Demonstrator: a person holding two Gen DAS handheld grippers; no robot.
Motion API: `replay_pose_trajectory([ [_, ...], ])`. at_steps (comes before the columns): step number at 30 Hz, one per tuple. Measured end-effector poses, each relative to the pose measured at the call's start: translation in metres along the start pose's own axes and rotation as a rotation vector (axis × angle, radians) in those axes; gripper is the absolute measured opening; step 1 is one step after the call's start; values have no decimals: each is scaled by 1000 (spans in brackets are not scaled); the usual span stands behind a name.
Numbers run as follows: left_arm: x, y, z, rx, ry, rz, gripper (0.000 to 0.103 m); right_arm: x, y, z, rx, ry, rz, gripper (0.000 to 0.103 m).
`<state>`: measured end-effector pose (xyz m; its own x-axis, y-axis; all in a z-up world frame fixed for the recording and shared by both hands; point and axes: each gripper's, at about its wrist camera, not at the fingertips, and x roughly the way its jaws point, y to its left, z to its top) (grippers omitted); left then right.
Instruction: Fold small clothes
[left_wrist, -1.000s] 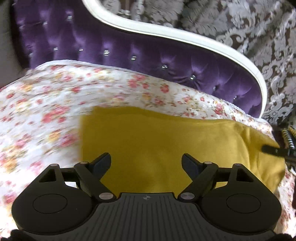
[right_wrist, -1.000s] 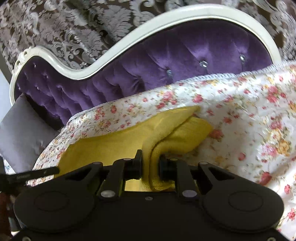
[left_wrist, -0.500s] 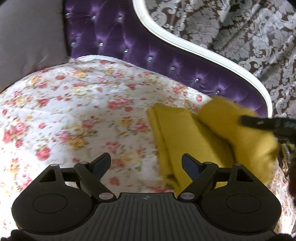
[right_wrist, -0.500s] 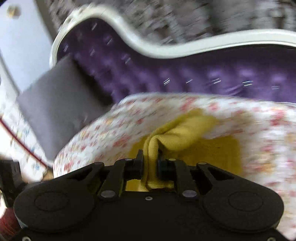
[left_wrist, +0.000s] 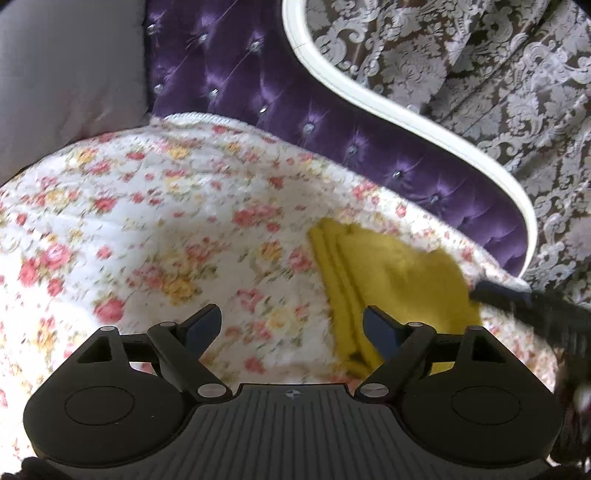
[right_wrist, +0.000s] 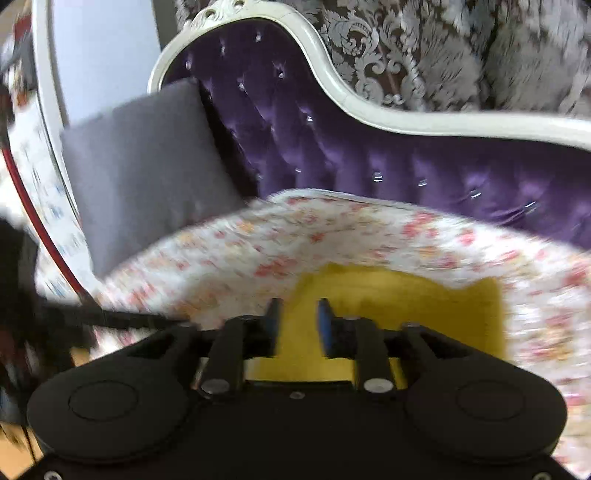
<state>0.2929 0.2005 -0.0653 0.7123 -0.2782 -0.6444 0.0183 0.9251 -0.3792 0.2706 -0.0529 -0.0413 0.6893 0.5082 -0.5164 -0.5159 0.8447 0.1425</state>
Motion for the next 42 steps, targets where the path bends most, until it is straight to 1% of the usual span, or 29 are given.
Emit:
replay_pose_trajectory([
  [1,1,-4,3,4,-3,-5,84,-5,1,-5,-25,12,-16,57],
  [4,5,-17,9,8,-2,-25,84,-12,14,-24,-102,43,-22,58],
  [6,7,-23,10,10,10,-37,84,-11,29,-39,-171,59,-12,60],
  [8,9,-28,9,16,27,-40,84,-10,44,-56,-256,74,7,61],
  [10,9,-31,7,27,42,-39,84,-3,61,-71,-367,82,2,61],
  [12,9,-32,5,33,55,-35,84,5,78,-84,-497,82,-27,63],
  [15,8,-31,5,20,66,-33,84,17,94,-99,-674,74,-111,62],
  [16,7,-30,5,16,68,-32,84,19,96,-103,-712,74,-124,59],
  [17,7,-30,6,12,71,-31,84,21,96,-105,-734,75,-139,46],
  [18,7,-30,7,11,72,-31,84,23,95,-105,-739,81,-152,27],
  [19,7,-30,8,12,74,-30,84,22,91,-104,-718,84,-143,23],
  [20,7,-31,9,15,75,-30,84,20,86,-100,-672,74,-125,19],
  [23,9,-35,12,21,78,-42,84,2,68,-86,-498,13,-81,13],
  [25,13,-39,14,12,85,-70,84,-8,53,-76,-378,-23,-67,13],
  [27,20,-44,14,-8,105,-116,85,-14,39,-67,-278,-48,-55,13],
  [31,41,-55,11,-41,171,-212,85,-21,16,-59,-126,-83,-32,13],
  [34,59,-65,9,-54,207,-251,89,-24,7,-60,-72,-89,-23,13],
  [35,65,-68,9,-63,216,-263,92,-25,7,-61,-74,-90,-25,13],
  [38,85,-74,12,-102,243,-308,92,-26,8,-65,-78,-89,-22,13],
  [40,98,-78,15,-110,246,-313,92,-26,8,-67,-83,-92,-25,13],
  [42,109,-79,19,-105,240,-294,92,-26,8,-69,-81,-92,-23,13],
])
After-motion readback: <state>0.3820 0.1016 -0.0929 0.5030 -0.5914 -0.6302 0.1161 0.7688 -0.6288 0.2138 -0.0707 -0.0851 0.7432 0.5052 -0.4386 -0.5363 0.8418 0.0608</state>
